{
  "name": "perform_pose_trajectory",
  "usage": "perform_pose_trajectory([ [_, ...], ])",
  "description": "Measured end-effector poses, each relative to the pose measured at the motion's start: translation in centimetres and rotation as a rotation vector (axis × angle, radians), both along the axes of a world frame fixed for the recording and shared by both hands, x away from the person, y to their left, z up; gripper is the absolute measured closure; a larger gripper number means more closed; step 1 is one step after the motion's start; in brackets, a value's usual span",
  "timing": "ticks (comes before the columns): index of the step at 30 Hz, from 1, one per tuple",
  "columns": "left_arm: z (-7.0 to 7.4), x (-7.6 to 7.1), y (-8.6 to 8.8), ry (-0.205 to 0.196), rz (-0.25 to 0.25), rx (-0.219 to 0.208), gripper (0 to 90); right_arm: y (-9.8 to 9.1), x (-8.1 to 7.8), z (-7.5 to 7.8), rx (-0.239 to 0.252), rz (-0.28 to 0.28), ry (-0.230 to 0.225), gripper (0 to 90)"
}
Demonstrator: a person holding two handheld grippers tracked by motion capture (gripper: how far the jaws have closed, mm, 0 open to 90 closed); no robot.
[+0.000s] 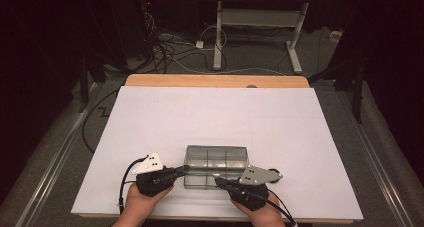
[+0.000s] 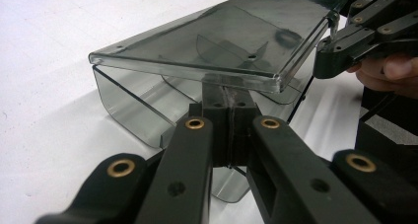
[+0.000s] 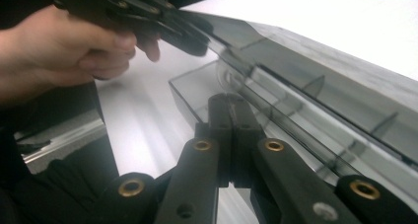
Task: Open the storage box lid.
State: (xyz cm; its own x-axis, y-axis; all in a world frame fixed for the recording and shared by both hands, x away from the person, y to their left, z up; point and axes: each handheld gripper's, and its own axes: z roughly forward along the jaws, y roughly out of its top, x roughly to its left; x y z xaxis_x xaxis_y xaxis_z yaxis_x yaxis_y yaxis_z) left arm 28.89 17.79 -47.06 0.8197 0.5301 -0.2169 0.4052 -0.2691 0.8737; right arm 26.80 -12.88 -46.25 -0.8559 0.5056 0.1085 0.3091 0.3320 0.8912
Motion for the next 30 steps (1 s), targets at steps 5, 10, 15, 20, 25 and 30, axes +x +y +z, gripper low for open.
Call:
perform_pose_trajectory([
  [5, 0.1, 0.1, 0.0, -0.002, 0.000, -0.005, 87.7, -0.7, 0.0, -0.3, -0.017, -0.023, -0.001, 90.0],
  [10, 0.1, 0.2, -0.1, 0.000, -0.002, -0.007, 87.7, -1.4, 0.0, -0.3, -0.024, -0.042, -0.003, 90.0],
  [15, 0.0, 0.3, -0.2, 0.001, -0.002, -0.004, 87.7, -2.4, 0.2, -0.3, -0.030, -0.072, -0.016, 90.0],
  [20, 0.0, 0.5, -0.2, -0.002, 0.002, -0.003, 87.7, -3.6, 0.4, -0.3, -0.029, -0.103, -0.017, 90.0],
  [25, 0.0, 0.8, -0.3, -0.001, 0.005, -0.003, 87.7, -4.6, 0.6, -0.3, -0.036, -0.130, -0.017, 90.0],
  [30, 0.2, 1.1, -0.2, -0.004, 0.006, -0.003, 87.7, -5.6, 0.7, -0.2, -0.030, -0.155, -0.017, 90.0],
])
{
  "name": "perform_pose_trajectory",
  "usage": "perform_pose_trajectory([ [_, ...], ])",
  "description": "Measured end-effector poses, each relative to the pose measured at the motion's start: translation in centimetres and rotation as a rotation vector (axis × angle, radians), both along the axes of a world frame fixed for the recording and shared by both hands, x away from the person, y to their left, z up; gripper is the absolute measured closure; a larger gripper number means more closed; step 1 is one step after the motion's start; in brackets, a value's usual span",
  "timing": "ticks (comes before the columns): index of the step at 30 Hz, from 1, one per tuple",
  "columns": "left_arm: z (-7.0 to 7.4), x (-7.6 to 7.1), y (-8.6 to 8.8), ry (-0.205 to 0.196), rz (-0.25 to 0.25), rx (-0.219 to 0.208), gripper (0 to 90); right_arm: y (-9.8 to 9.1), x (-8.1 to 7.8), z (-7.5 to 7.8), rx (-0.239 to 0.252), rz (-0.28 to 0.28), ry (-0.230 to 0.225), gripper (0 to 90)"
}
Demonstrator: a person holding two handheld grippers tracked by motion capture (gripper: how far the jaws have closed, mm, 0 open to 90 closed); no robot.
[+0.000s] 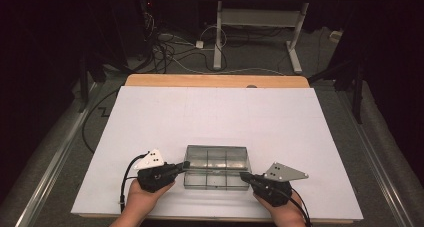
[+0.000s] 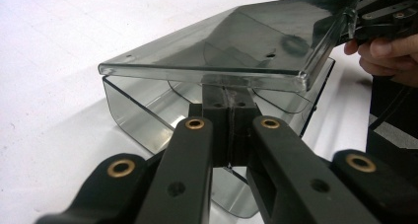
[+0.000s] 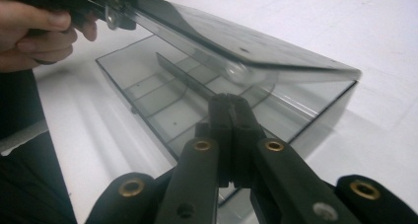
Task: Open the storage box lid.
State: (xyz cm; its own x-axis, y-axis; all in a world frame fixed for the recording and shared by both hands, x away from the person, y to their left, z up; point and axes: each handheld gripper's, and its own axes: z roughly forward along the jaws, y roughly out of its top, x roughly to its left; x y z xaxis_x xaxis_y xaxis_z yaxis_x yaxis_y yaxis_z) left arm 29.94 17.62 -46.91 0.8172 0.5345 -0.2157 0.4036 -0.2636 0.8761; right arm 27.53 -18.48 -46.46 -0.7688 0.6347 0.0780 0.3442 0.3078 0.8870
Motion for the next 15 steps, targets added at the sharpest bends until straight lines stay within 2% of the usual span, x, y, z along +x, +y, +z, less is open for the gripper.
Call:
perform_pose_trajectory([
  [7, 0.1, 0.8, -0.4, 0.013, 0.009, 0.015, 87.7, -0.6, 0.2, 0.1, 0.003, -0.020, -0.004, 90.0],
  [15, 0.5, 1.7, -0.6, -0.011, 0.011, 0.018, 87.7, -1.7, 0.6, 0.1, 0.013, -0.057, -0.006, 90.0],
])
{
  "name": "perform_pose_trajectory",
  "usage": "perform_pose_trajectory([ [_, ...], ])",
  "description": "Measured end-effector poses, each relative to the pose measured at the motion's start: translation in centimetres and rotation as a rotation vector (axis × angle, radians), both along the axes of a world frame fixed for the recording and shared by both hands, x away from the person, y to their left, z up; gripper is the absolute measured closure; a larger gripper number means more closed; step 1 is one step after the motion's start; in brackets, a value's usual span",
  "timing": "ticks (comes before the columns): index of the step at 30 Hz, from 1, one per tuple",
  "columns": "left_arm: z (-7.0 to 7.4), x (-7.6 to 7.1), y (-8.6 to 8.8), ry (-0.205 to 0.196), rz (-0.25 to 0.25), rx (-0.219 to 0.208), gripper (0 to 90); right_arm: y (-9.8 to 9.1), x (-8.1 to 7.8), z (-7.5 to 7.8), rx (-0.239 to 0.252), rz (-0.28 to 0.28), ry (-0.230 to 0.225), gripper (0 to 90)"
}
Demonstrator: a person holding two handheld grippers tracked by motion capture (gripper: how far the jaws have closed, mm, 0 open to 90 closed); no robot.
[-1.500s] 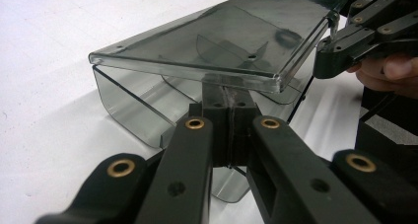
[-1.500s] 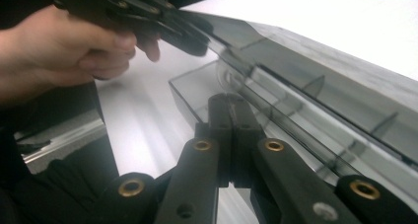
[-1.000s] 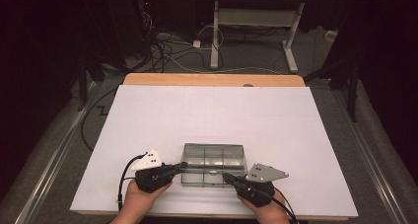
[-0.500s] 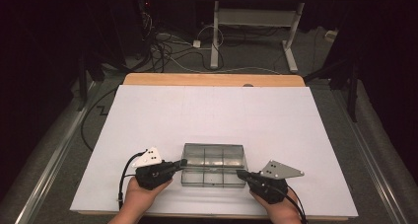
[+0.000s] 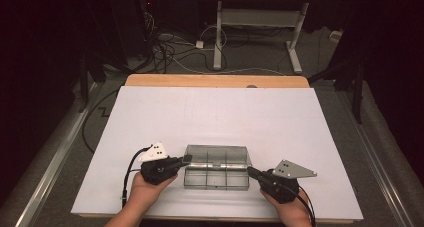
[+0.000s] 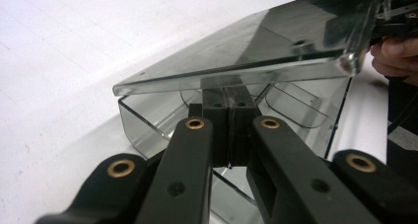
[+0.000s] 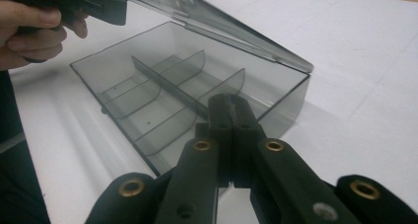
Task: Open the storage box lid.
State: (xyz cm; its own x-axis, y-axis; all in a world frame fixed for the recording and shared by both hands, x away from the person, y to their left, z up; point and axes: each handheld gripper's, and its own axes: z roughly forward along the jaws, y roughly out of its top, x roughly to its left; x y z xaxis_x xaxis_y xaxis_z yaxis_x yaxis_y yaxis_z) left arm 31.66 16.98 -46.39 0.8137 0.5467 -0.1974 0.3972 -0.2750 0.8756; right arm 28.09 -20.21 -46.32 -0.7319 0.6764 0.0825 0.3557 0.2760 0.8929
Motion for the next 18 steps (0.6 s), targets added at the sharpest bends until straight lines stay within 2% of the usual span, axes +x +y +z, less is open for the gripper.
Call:
perform_pose_trajectory([
  [8, 0.1, 0.7, -0.1, -0.008, 0.001, -0.014, 87.6, -1.0, 0.6, 0.1, 0.010, -0.038, -0.010, 90.0],
  [14, 0.2, 1.1, -0.3, -0.021, 0.001, 0.005, 87.7, -1.3, 1.5, 0.0, 0.001, -0.060, -0.018, 90.0],
  [18, 0.3, 1.4, -0.2, -0.024, 0.005, 0.003, 87.6, -1.4, 2.2, 0.0, 0.007, -0.080, -0.016, 90.0],
])
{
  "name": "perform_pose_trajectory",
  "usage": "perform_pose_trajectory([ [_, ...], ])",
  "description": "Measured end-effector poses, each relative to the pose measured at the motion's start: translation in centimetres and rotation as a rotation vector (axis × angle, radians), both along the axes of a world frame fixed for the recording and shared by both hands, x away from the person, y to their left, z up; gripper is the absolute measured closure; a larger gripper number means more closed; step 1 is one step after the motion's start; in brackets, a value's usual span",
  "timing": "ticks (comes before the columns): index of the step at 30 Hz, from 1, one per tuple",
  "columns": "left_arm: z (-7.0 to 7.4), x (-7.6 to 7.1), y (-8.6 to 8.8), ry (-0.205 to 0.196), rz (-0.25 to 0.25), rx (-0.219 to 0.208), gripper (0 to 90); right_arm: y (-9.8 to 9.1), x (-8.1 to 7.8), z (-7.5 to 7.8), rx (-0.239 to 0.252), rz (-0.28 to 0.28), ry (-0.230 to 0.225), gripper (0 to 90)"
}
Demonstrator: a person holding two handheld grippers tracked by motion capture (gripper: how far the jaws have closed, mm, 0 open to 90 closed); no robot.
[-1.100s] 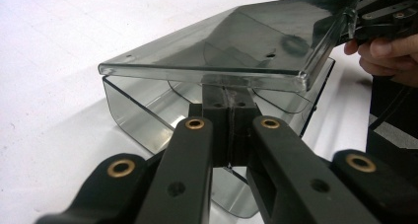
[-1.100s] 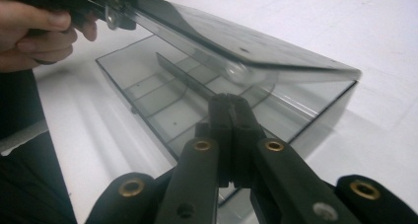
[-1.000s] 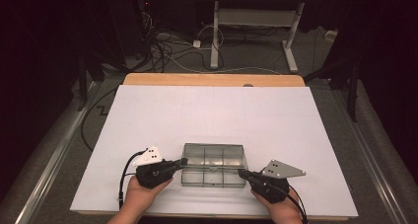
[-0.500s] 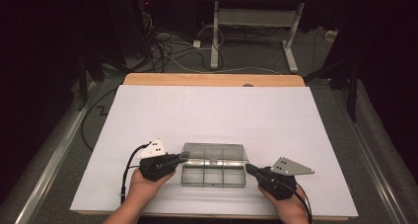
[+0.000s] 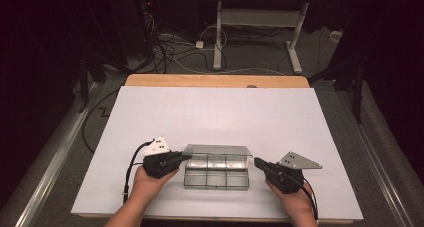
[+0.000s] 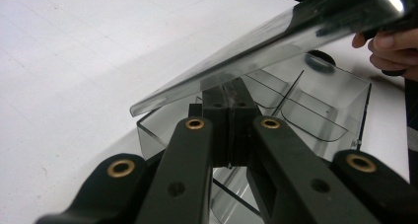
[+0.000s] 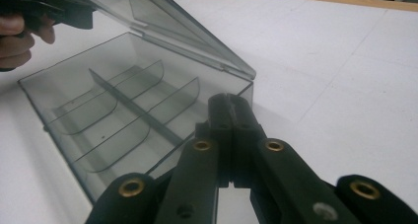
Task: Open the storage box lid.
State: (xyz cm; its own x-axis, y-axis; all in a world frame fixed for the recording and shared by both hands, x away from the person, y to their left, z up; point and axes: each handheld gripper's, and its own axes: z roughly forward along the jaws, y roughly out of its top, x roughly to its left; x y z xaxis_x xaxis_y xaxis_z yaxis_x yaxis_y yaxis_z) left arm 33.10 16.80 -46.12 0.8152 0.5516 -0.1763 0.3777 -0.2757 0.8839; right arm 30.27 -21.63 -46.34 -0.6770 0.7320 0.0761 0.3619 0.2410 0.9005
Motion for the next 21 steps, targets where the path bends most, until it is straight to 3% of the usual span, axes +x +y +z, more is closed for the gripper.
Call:
perform_pose_trajectory([
  [5, -0.1, 0.2, 0.0, 0.008, 0.003, 0.003, 87.7, 0.0, 0.5, 0.1, 0.000, -0.018, -0.010, 90.0],
  [12, -0.2, 0.2, -0.1, 0.003, -0.004, -0.025, 87.7, 0.3, 0.9, 0.2, -0.008, -0.024, -0.039, 90.0],
  [21, -0.5, 0.4, -0.5, 0.004, -0.012, -0.016, 87.7, 0.9, 2.9, 0.1, -0.003, -0.051, -0.034, 90.0],
])
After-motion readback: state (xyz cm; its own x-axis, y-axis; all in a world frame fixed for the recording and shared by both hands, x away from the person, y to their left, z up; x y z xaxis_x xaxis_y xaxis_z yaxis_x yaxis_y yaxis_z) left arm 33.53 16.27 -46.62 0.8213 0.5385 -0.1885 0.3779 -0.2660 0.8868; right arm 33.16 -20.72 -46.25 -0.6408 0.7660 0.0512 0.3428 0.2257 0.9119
